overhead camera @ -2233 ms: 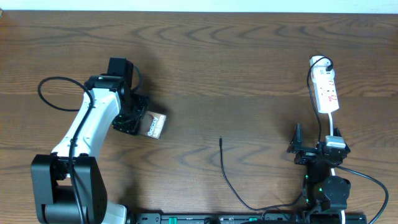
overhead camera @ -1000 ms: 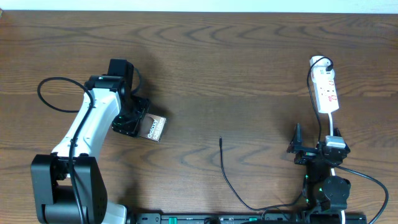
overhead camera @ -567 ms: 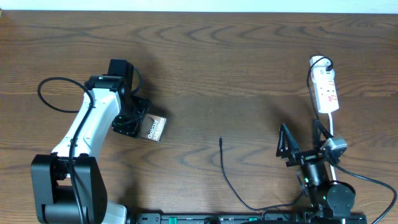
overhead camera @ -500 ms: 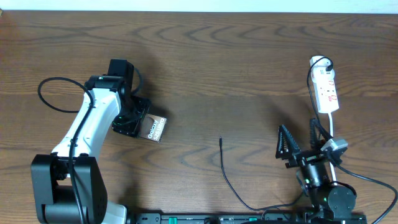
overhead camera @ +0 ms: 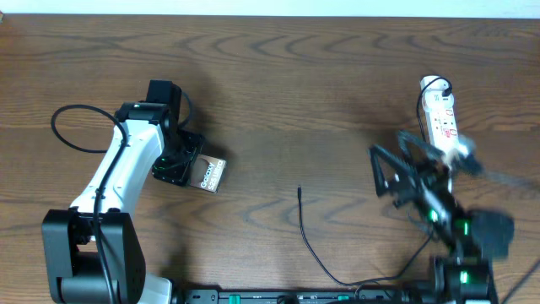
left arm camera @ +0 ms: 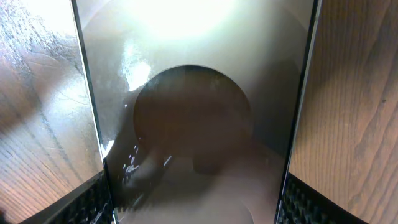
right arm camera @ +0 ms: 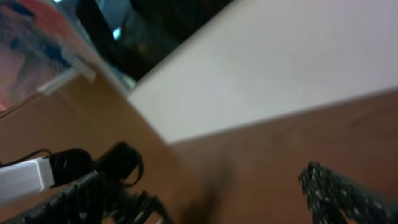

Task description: Plug charger to phone and switch on socket

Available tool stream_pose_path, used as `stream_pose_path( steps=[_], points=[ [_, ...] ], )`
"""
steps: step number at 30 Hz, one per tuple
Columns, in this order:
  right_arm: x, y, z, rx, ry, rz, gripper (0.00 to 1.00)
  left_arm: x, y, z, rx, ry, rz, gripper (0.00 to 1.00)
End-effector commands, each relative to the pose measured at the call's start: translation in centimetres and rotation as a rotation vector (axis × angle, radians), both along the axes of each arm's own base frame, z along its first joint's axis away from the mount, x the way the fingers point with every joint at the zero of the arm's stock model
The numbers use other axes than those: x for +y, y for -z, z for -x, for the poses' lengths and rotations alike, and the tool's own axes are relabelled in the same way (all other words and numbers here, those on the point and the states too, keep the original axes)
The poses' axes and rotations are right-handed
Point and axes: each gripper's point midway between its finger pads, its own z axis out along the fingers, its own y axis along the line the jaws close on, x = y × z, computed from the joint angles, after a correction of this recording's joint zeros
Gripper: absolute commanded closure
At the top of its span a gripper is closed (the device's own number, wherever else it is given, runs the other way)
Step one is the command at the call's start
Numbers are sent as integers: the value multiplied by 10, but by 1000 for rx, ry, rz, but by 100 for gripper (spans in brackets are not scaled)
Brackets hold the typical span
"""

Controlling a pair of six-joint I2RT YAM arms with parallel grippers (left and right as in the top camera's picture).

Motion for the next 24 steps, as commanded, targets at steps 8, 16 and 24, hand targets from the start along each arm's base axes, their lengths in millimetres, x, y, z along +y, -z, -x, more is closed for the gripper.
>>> stream_pose_path(
  steps=[8,16,24],
  points=[
    [72,66,-57,510,-532,-132,1,0,-16,-8,-48,0,4,93],
    [123,135,-81,885,-586,-343,1,1,-16,-8,-47,-12,5,93],
    [180,178,-66,931,-605,-275,1,1,-16,-8,-32,-124,12,92]
  ],
)
